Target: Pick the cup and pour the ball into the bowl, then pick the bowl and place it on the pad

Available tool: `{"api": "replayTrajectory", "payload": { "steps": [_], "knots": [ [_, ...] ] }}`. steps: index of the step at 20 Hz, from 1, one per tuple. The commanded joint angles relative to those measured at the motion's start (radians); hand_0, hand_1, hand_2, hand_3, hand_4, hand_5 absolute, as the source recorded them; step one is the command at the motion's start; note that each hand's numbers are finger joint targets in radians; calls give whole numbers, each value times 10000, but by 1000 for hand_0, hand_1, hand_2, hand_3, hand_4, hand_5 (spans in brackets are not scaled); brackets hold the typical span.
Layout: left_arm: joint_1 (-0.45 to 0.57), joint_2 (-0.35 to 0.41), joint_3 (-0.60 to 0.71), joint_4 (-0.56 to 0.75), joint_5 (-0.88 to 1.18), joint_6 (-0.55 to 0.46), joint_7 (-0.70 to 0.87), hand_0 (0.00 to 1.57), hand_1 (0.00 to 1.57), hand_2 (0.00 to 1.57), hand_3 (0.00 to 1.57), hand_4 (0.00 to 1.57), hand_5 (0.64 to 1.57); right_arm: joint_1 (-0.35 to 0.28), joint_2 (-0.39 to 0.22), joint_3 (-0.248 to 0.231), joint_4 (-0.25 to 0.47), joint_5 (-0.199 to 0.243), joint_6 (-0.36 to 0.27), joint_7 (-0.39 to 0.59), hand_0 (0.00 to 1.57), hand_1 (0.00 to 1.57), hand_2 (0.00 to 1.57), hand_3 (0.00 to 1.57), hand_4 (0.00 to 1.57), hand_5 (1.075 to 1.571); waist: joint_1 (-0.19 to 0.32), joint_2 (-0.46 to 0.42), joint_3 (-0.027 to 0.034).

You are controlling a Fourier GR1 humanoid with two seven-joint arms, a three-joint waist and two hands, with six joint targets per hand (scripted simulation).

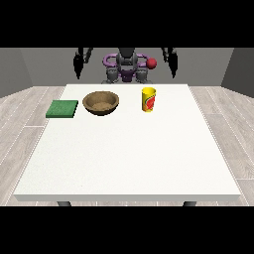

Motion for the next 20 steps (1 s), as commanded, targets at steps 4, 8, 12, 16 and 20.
{"api": "replayTrajectory", "payload": {
  "steps": [4, 8, 12, 16, 20],
  "knots": [
    [-152, 375, 82, -873, 73, -103, 757, 0, 0, 0, 0, 0, 1557, -152, -421, -144, -857, -80, 59, 794, 0, 0, 0, 0, 0, 1569, -105, -2280, -178],
    [-1319, -163, 654, -1498, 1310, 235, 2217, 0, 0, 0, 0, 0, 1558, 157, -1313, -1413, -759, -2092, 1647, 980, 0, 0, 0, 0, 0, 1569, -460, -1966, -200],
    [-1472, 559, 1646, -1186, 2055, -412, 1453, 0, 0, 0, 0, 0, 1552, -91, -1291, -1544, -1367, -2292, 1702, 1125, 0, 0, 0, 0, 0, 1570, -380, -902, -215],
    [-1752, 610, 1774, -1142, 2173, -566, 935, 0, 0, 0, 0, 0, 1547, -261, -1162, -1943, -985, -2049, 1564, 130, 0, 0, 0, 0, 0, 1569, -40, -195, -213],
    [-2214, 613, 1771, -378, 1986, -597, 215, 0, 0, 0, 0, 0, 1539, -451, -1368, -2174, -823, -2226, 1983, -70, 0, 0, 0, 0, 0, 1569, -180, 289, -213]
  ]
}}
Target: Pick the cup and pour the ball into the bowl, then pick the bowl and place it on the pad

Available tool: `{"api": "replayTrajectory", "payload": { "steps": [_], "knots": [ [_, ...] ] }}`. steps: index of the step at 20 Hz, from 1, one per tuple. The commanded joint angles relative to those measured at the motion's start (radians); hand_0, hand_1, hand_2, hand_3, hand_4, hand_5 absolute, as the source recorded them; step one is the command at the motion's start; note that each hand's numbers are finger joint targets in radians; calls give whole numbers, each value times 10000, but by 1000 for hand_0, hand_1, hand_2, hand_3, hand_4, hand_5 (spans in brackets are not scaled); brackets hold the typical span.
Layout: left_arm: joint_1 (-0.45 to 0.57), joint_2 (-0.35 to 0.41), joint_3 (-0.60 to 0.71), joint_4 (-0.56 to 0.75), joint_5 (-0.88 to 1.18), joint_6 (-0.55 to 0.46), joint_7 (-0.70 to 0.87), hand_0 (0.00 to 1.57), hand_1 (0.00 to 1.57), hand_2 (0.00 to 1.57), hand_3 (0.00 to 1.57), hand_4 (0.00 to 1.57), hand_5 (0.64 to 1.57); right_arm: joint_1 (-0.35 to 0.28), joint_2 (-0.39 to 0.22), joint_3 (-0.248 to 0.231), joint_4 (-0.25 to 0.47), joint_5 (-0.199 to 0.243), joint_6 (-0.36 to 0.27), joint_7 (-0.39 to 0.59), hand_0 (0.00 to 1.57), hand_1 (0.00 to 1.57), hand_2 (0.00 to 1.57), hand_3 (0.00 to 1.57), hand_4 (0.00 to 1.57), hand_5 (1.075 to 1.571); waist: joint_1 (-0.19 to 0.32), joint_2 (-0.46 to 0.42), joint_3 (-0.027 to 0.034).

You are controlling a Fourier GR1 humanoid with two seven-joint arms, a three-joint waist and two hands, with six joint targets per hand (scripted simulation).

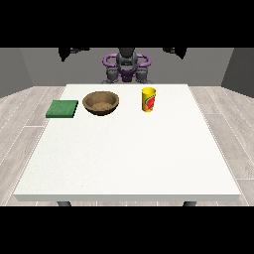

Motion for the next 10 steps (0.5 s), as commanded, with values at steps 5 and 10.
{"api": "replayTrajectory", "payload": {
  "steps": [5, 10],
  "knots": [
    [-350, -538, -235, 1709, -792, 97, -2742, 0, 0, 0, 0, 0, 1527, -553, 252, -11, 743, 161, 209, -1159, 0, 0, 0, 0, 0, 1570, -85, 1451, -2],
    [-750, -628, 61, 3345, -961, 205, -4501, 0, 0, 0, 0, 0, 1523, -672, -256, -448, 1219, 31, 796, -1755, 0, 0, 0, 0, 0, 1571, -381, 1939, -3]
  ]
}}
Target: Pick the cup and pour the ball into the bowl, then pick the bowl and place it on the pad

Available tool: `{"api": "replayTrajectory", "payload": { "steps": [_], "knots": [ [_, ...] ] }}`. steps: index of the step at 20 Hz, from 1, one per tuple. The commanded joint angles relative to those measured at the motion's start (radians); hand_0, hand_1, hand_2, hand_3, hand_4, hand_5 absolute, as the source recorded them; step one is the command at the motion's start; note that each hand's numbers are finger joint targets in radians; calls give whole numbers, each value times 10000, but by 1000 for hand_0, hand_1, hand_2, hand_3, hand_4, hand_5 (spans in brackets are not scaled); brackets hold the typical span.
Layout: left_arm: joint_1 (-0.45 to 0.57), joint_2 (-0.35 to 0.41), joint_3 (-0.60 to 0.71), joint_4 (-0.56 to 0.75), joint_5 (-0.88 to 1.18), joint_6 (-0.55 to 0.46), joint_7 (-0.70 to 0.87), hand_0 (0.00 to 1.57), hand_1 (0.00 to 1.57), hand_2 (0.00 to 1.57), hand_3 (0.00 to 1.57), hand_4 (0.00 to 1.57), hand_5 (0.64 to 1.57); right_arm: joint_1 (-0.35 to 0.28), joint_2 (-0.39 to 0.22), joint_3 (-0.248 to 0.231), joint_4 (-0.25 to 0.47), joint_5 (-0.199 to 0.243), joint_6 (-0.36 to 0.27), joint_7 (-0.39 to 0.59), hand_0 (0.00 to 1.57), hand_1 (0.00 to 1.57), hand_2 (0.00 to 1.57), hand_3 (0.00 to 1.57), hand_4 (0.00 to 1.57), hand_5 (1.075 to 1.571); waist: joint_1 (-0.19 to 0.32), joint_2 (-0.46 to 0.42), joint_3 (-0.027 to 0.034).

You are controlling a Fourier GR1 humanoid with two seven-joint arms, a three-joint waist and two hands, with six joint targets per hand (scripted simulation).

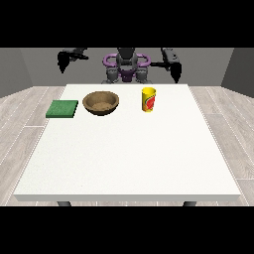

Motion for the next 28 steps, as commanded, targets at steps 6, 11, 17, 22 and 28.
{"api": "replayTrajectory", "payload": {
  "steps": [6, 11, 17, 22, 28],
  "knots": [
    [-926, -1009, -565, 2882, -961, 1507, -2713, 0, 0, 0, 0, 0, 1523, -572, -157, -91, 724, 293, 209, -718, 0, 0, 0, 0, 0, 1570, -336, 804, 2],
    [-2053, -620, 399, 4632, -684, 1446, -3562, 0, 0, 0, 0, 0, 1518, -587, -272, -333, 961, -202, 800, -1191, 0, 0, 0, 0, 0, 1570, -666, 1335, 2],
    [-2777, -532, 483, 6301, -753, 1477, -4816, 0, 0, 0, 0, 0, 1520, -739, -384, -473, 1399, -25, 942, -1782, 0, 0, 0, 0, 0, 1571, -698, 1647, 2],
    [-3183, -259, 972, 7609, -530, 1455, -6071, 0, 0, 0, 0, 0, 1523, -1114, -483, -439, 959, -80, 970, -1725, 0, 0, 0, 0, 0, 1571, -847, 2194, -2],
    [-3488, -594, 305, 8034, -1608, 3145, -6475, 1018, 1018, 1101, 888, 1467, 776, -1343, -299, -226, 948, 243, 592, -1523, 0, 0, 0, 0, 0, 1570, -1163, 2203, 0]
  ]
}}
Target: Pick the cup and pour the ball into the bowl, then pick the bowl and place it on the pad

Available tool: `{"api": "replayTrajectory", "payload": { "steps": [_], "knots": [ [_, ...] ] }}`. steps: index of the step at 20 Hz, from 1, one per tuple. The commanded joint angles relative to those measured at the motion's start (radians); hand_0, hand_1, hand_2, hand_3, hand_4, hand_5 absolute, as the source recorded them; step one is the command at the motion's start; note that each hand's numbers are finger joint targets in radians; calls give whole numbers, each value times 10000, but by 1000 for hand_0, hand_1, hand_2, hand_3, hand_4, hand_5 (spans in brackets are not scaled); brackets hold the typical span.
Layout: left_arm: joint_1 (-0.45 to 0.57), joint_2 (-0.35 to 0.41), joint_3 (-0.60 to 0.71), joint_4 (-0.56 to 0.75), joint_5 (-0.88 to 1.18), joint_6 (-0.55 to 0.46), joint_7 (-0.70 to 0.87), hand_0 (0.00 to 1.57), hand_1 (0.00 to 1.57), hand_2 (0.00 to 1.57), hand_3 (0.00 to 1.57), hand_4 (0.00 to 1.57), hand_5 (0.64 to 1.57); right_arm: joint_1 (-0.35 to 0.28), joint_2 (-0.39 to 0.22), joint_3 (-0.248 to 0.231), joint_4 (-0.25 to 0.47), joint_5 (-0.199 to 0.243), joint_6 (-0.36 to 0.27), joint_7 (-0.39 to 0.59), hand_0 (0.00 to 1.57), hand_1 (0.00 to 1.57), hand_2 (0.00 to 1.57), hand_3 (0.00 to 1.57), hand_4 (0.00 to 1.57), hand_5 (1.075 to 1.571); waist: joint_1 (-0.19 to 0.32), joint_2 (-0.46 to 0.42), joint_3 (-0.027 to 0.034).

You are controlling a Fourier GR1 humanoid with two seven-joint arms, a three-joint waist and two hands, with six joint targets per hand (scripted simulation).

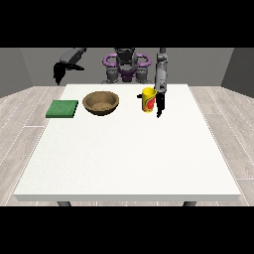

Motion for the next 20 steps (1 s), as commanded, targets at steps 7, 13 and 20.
{"api": "replayTrajectory", "payload": {
  "steps": [7, 13, 20],
  "knots": [
    [411, -247, -337, 304, -1334, 2785, -801, 1324, 1324, 1571, 1571, 1482, 1252, 73, -472, -307, -95, -281, 516, -130, 0, 0, 0, 0, 0, 1570, -690, 276, -62],
    [184, 545, -1805, -246, -3104, 3601, 2213, 1353, 1353, 1571, 1571, 1551, 1306, 413, -609, -414, 1564, -90, 500, 501, 0, 0, 0, 0, 0, 1570, 242, -2234, -23],
    [-1620, 3018, -2415, 237, -4813, 3297, 5348, 1459, 1459, 1571, 1571, 1571, 1282, -6, -788, -529, 1881, -360, 513, 1153, 0, 0, 0, 0, 0, 1568, 280, -2651, -40]
  ]
}}
